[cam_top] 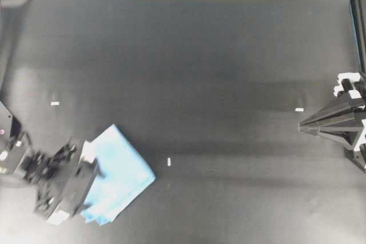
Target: Push a blue cloth with the left arm to wipe the desk.
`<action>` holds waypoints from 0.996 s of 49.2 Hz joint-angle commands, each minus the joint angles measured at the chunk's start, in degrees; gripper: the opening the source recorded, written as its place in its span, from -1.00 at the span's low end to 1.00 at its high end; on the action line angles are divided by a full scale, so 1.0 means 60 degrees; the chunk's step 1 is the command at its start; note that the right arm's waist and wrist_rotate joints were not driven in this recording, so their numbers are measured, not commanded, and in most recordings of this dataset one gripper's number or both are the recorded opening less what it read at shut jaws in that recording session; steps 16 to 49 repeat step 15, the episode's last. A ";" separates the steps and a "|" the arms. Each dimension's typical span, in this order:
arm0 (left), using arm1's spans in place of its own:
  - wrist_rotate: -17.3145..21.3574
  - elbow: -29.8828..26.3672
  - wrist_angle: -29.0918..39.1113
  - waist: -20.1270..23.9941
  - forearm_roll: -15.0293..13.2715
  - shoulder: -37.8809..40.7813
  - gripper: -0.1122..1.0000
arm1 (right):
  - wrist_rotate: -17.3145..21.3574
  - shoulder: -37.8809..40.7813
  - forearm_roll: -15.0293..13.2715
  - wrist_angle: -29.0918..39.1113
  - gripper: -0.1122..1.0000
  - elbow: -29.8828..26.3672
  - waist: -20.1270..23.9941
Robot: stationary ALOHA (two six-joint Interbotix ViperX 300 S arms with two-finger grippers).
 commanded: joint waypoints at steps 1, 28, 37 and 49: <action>-0.0059 -0.0103 -0.0044 -0.0073 0.0015 -0.0103 0.71 | 0.0000 0.0044 0.0015 -0.0088 -0.80 -0.0059 0.0000; -0.0278 -0.0264 -0.0044 -0.0542 0.0015 -0.0103 0.71 | 0.0000 0.0029 0.0015 -0.0088 -0.80 -0.0059 0.0000; -0.0278 -0.0264 -0.0044 -0.0542 0.0015 -0.0103 0.71 | 0.0000 0.0029 0.0015 -0.0088 -0.80 -0.0059 0.0000; -0.0278 -0.0264 -0.0044 -0.0542 0.0015 -0.0103 0.71 | 0.0000 0.0029 0.0015 -0.0088 -0.80 -0.0059 0.0000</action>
